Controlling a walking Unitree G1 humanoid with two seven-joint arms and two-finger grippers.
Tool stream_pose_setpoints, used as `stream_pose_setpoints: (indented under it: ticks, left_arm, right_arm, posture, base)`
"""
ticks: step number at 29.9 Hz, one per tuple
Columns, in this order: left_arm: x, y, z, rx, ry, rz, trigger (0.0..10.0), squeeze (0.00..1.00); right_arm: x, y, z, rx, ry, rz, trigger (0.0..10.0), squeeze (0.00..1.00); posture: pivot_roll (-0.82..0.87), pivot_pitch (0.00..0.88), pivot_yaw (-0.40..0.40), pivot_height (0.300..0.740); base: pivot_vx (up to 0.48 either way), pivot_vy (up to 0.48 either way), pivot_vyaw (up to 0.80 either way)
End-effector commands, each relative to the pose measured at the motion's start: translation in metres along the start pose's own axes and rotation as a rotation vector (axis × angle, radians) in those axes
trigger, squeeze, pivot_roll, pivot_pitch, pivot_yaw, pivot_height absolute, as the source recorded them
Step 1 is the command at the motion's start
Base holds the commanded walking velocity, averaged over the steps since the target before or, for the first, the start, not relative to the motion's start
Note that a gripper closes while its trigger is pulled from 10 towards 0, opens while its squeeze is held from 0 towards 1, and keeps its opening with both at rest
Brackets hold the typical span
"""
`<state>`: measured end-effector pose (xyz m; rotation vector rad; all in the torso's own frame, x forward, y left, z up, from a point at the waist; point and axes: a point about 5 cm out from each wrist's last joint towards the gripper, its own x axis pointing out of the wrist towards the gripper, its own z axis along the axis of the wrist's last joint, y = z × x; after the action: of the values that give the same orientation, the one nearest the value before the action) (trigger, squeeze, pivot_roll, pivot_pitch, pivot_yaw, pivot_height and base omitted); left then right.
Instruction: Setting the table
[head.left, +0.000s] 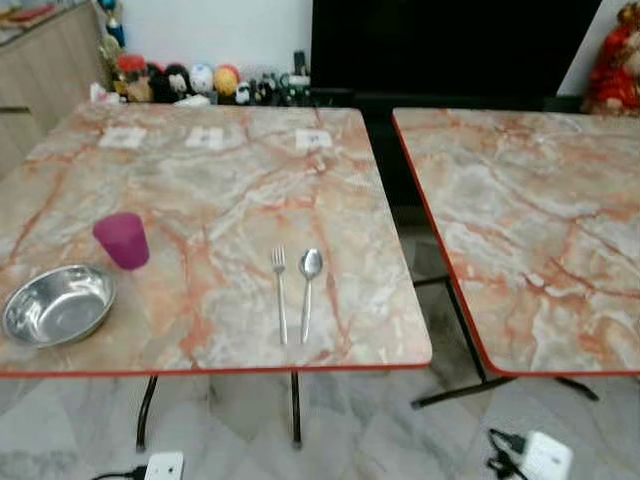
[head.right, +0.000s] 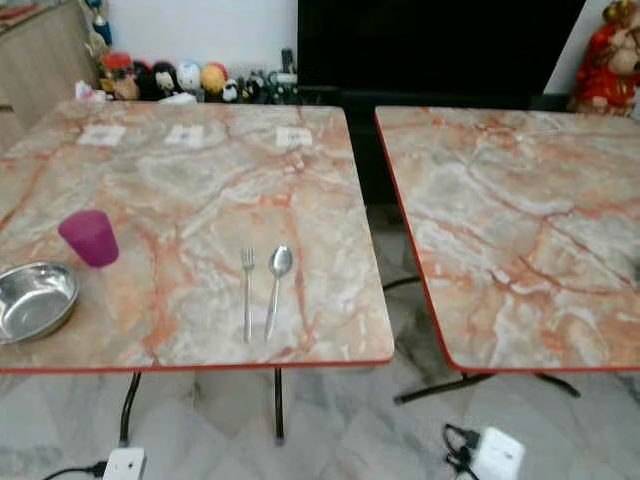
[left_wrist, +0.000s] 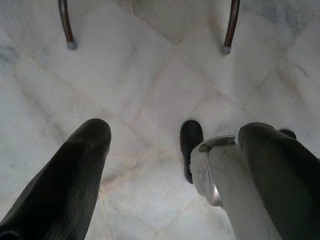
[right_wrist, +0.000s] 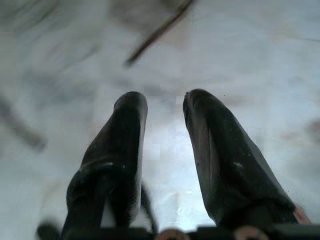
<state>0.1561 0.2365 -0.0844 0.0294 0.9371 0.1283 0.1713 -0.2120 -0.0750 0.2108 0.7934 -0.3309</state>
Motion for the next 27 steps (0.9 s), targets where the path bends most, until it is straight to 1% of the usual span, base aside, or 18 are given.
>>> stream_pose_setpoints:
  ticks: [1, 4, 7, 10, 11, 14, 19, 27]
  left_arm:
    - [-0.001, -0.002, -0.004, -0.006, 0.013, -0.003, 10.0, 0.00]
    - [0.000, -0.002, -0.003, -0.005, 0.012, -0.004, 10.0, 0.00]
    - [0.000, -0.001, -0.003, 0.001, 0.014, -0.003, 10.0, 0.00]
    - [0.000, -0.001, -0.003, 0.002, 0.015, -0.003, 10.0, 0.00]
    - [0.000, -0.001, -0.004, 0.002, 0.015, -0.002, 10.0, 0.00]
    - [-0.001, -0.001, -0.004, 0.002, 0.015, -0.002, 10.0, 0.00]
    - [-0.001, -0.001, -0.003, 0.009, 0.014, -0.005, 10.0, 0.00]
    - [-0.001, 0.006, -0.002, 0.031, 0.013, 0.002, 10.0, 0.00]
  right_arm:
    - [-0.001, -0.001, -0.009, -0.048, 0.043, 0.034, 10.0, 0.00]
    - [-0.001, 0.002, -0.014, -0.103, 0.070, 0.077, 10.0, 0.00]
    - [-0.003, 0.006, -0.026, -0.234, 0.135, 0.147, 10.0, 0.00]
    - [-0.002, 0.005, -0.027, -0.257, 0.141, 0.140, 10.0, 0.00]
    - [-0.002, 0.001, -0.024, -0.226, 0.125, 0.099, 10.0, 0.00]
    - [-0.001, -0.002, -0.022, -0.175, 0.117, 0.085, 10.0, 0.00]
    - [-0.001, 0.000, -0.026, -0.172, 0.133, 0.101, 10.0, 0.00]
    - [-0.004, 0.009, -0.034, -0.147, 0.140, 0.116, 10.0, 0.00]
  posture:
    - [0.03, 0.024, -0.057, 0.740]
    - [0.03, 0.024, -0.053, 0.740]
    - [0.03, 0.024, -0.050, 0.740]
    - [0.03, 0.025, -0.051, 0.740]
    - [0.03, 0.028, -0.052, 0.740]
    - [0.03, 0.031, -0.049, 0.740]
    - [0.05, 0.034, -0.039, 0.740]
    - [0.05, 0.045, -0.005, 0.740]
  base:
    - [0.000, 0.000, 0.00]
    - [0.000, 0.000, 0.00]
    - [0.000, 0.000, 0.00]
    - [0.000, 0.000, 0.00]
    - [0.000, 0.000, 0.00]
    - [0.000, 0.000, 0.00]
    - [0.000, 0.000, 0.00]
    - [0.000, 0.000, 0.00]
